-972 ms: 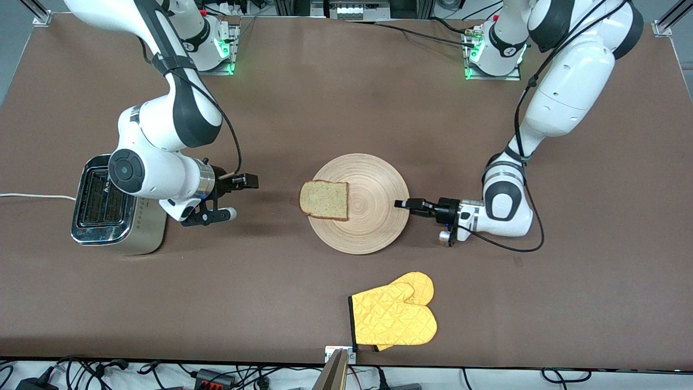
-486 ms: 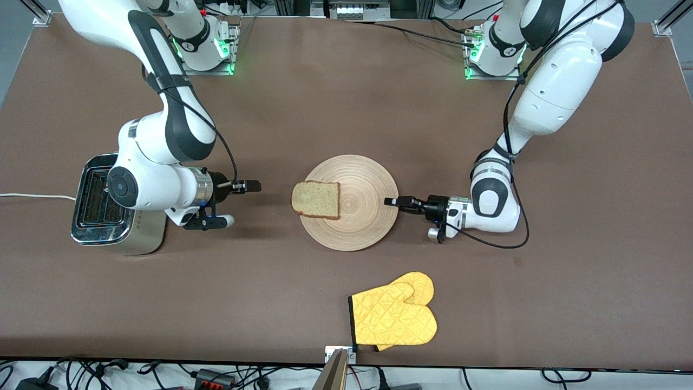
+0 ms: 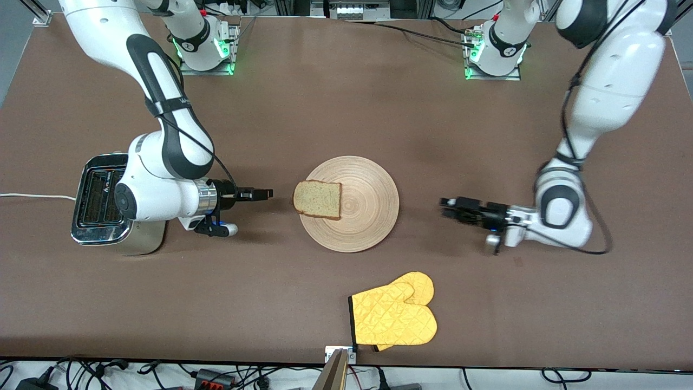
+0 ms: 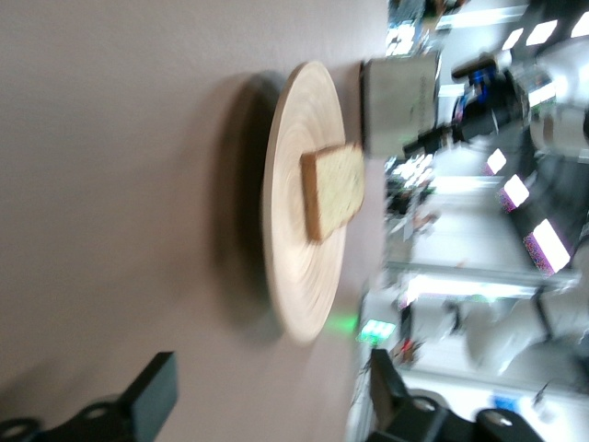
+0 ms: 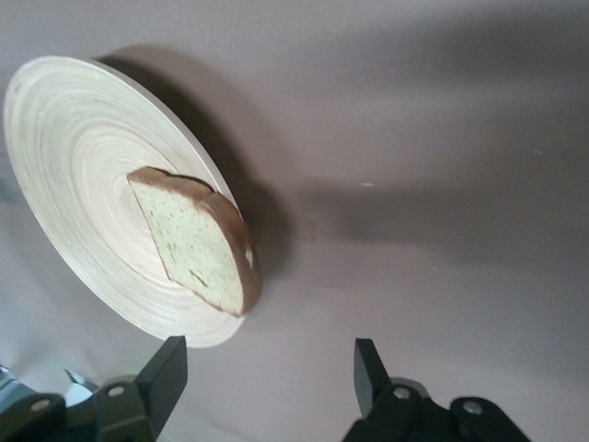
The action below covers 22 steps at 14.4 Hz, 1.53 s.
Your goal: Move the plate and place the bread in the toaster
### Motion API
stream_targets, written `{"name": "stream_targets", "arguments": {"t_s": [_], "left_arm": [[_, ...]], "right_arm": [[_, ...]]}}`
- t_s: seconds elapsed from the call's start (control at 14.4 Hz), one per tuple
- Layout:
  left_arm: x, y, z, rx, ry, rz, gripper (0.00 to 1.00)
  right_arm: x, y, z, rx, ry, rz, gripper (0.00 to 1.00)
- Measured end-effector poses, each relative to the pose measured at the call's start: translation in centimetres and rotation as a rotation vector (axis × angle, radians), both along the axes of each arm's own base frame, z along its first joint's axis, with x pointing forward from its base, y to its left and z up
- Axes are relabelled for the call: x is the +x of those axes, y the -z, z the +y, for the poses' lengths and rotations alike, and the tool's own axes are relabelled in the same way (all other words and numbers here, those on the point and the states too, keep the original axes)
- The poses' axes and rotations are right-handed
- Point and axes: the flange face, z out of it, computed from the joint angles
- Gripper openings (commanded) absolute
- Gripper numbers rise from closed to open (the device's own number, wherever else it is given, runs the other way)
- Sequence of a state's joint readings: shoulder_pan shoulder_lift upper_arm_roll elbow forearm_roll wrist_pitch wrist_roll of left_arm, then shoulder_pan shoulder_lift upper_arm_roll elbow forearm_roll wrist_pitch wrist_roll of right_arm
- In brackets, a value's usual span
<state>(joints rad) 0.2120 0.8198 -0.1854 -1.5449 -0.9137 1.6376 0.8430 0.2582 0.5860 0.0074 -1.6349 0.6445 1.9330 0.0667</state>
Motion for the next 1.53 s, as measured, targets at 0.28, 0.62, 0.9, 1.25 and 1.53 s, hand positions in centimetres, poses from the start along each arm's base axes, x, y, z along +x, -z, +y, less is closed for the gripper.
{"name": "stream_targets", "arguments": {"t_s": [0.28, 0.62, 0.9, 1.25, 1.53], "left_arm": [[1.5, -10.5, 10.2, 0.156, 0.185, -0.084, 1.0], [1.7, -20.2, 15.2, 0.5, 0.354, -0.028, 1.0], [1.6, -28.7, 9.9, 0.919, 0.343, 0.003, 1.0], [-1.9, -40.1, 3.9, 1.217, 0.127, -0.049, 1.0], [-5.1, -42.7, 6.5, 1.242, -0.194, -0.141, 1.0]], "right_arm": [[0.2, 2.3, 0.6, 0.05, 0.062, 0.022, 0.82], [-0.2, 5.9, 1.8, 0.089, 0.068, 0.03, 0.78], [-1.0, 7.1, 4.3, 0.08, 0.04, 0.013, 0.79], [-1.4, 8.3, 5.1, 0.118, 0.069, 0.031, 0.73], [-1.6, 9.3, 5.6, 0.115, 0.068, 0.027, 0.4]]}}
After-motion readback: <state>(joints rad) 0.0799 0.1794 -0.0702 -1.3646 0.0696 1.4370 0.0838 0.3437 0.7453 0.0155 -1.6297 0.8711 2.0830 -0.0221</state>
